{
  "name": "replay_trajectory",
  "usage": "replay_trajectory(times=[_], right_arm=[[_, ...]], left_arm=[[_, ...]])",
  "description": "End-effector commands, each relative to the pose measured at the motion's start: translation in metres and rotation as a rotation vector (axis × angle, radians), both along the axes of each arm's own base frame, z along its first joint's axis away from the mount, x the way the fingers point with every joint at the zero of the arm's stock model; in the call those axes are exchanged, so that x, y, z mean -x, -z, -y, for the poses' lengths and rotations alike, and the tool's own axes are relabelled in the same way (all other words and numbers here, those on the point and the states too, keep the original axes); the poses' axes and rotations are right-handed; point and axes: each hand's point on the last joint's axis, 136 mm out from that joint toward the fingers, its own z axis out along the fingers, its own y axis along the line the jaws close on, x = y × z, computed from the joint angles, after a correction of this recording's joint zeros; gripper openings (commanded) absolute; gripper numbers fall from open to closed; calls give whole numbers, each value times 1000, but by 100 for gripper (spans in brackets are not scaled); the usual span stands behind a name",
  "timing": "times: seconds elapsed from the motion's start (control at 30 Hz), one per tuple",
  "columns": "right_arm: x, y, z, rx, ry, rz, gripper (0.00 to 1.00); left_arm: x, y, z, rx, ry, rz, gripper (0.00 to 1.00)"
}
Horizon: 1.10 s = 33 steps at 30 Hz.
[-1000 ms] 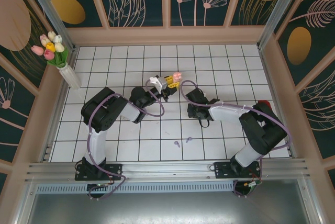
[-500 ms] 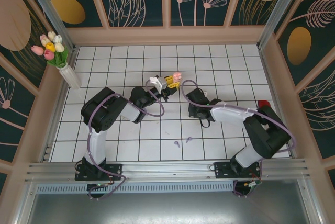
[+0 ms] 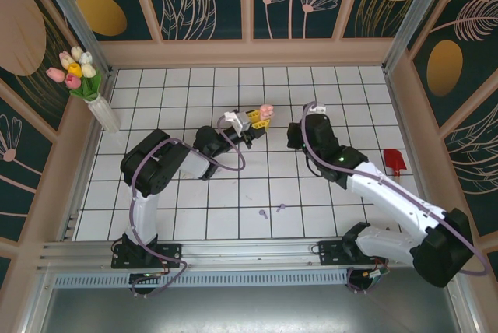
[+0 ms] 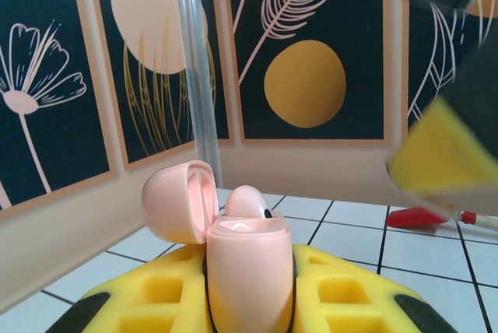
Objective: Insert the wireless bluetooth earbuds into the charging case
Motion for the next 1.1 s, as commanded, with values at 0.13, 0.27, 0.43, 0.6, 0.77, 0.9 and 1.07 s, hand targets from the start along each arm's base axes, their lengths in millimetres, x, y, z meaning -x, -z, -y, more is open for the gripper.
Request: replay_trajectory(times=[0.13,0.27,0.43,0.6,0.77,0.9,1.07], right_arm=[[-20,-90,-25,0,-114,299,16],[-30,-101,-41,13,-171,344,15],[-38,-108,-53,24,-229,379,15],[-45,-109,-50,-12,-269,390,15],[-46,-110,-46,-76,-296,375,15],[-49,-105,-42,-106,-311,351,15],[-48,-99,-45,-130,-346,330,15]], left_arm=[[9,-40,3,84,51,142,0],[7,-42,6,90,60,140,0],[6,-45,8,100,74,133,0],[6,-50,8,116,83,128,0],[4,-49,9,118,81,124,0],[4,-50,9,119,81,125,0],[3,-49,10,120,79,123,0]])
